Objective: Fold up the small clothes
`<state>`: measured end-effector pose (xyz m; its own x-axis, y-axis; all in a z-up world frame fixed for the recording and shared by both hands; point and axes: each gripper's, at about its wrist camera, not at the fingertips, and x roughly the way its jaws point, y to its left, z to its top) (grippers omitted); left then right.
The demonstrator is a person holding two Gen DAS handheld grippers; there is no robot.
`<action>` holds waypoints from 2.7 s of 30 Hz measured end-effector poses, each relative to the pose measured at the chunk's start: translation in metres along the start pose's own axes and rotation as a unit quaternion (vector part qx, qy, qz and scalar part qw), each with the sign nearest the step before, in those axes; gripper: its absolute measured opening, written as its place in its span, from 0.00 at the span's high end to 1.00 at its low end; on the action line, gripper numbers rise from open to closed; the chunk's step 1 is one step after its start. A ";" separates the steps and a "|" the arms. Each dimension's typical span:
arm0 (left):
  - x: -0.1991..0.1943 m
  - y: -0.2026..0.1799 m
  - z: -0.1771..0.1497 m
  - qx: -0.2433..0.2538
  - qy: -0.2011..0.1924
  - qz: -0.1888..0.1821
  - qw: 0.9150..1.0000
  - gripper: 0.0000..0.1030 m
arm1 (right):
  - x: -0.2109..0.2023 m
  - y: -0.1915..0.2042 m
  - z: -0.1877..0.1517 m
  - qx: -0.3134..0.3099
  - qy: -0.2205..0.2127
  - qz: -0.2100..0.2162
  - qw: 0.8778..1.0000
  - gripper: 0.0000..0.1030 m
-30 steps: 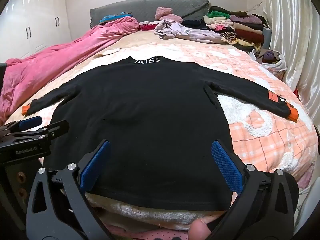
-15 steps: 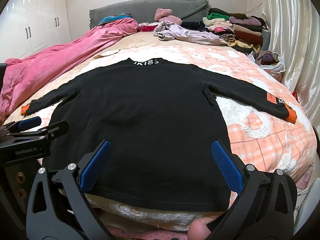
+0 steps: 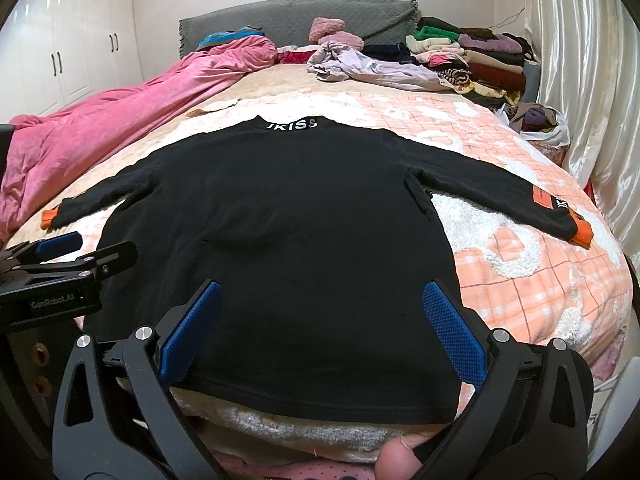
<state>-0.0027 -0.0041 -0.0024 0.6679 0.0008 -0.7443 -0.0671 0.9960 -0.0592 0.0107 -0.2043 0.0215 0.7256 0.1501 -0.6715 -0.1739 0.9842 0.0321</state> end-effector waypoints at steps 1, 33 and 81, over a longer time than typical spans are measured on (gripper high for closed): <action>0.000 -0.001 -0.001 0.000 0.000 0.000 1.000 0.04 | 0.000 0.000 0.000 0.000 0.001 0.000 1.000 0.08; 0.012 -0.004 0.016 0.007 -0.003 0.003 1.000 0.04 | 0.015 -0.015 0.013 0.009 0.001 -0.011 1.000 0.08; 0.127 -0.086 0.125 0.085 0.016 -0.069 0.994 0.04 | 0.107 -0.210 0.090 0.176 -0.004 -0.153 0.972 0.08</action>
<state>0.1811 -0.0782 -0.0086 0.6385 -0.1366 -0.7574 0.1513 0.9872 -0.0506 0.1850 -0.3866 0.0096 0.7128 -0.1559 -0.6839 0.2885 0.9539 0.0832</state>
